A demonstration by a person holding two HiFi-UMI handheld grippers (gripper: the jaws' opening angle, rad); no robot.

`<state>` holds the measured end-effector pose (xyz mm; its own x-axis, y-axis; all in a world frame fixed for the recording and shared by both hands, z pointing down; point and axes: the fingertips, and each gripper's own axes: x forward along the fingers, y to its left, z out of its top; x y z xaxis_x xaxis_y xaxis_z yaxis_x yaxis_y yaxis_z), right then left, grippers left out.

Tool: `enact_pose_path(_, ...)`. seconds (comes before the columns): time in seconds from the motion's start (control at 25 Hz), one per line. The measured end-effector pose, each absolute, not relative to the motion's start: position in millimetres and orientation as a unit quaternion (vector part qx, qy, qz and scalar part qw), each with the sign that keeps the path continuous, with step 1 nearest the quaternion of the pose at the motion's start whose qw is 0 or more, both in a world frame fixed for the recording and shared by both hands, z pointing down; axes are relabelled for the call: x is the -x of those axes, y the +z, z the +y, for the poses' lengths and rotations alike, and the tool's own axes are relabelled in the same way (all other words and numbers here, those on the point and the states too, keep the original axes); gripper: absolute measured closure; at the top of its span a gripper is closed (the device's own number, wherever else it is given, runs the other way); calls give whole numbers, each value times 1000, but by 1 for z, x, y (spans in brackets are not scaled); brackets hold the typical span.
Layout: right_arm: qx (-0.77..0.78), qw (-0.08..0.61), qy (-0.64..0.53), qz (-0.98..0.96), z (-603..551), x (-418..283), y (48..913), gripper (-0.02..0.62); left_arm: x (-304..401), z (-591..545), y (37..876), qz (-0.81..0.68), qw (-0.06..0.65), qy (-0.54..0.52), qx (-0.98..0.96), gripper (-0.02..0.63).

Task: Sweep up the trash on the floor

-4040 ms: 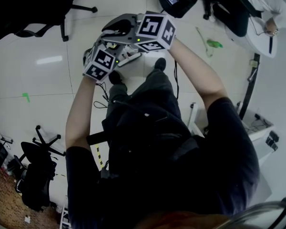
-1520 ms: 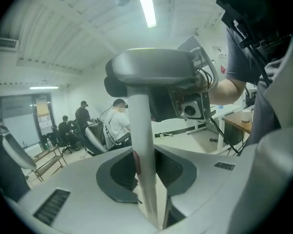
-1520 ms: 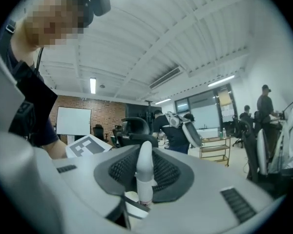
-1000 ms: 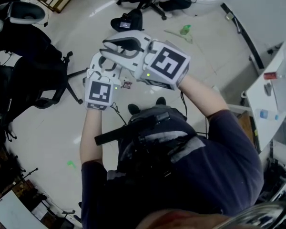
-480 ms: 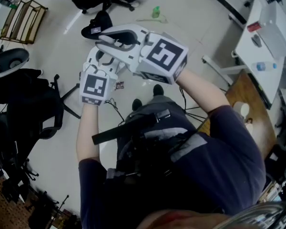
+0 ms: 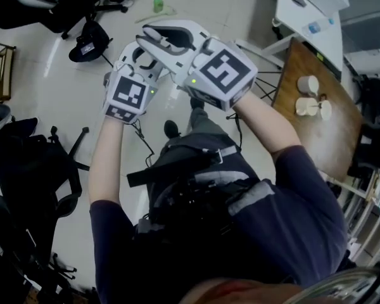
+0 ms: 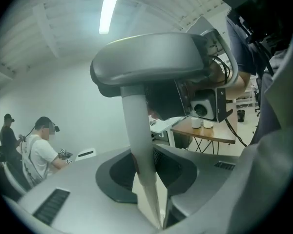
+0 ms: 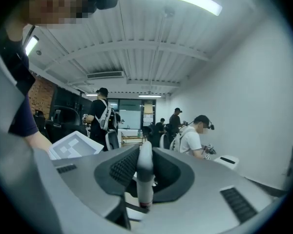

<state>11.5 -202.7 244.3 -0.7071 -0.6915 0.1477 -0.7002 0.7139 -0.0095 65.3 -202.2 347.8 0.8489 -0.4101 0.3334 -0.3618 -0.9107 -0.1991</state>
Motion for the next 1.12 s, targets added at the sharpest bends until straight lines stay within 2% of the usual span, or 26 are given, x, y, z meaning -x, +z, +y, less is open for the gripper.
enact_pose_path(0.2,-453,77,49,-887,-190,-47,248,499,-98,-180,351,134,70,-176,973,520)
enact_pose_path(0.56,-588,70,64,-803,-150,-153,251,499,-198,-124,356,-12,76,-172,982,518)
enact_pose_path(0.8,-638,51,98,-762,-130,-212,272,499,-247,-98,377,-8,107,-186,977,486)
enact_pose_path(1.12,-641,36,101,-760,-90,-265,270,500,-295,-55,375,-10,115,-193,974,471)
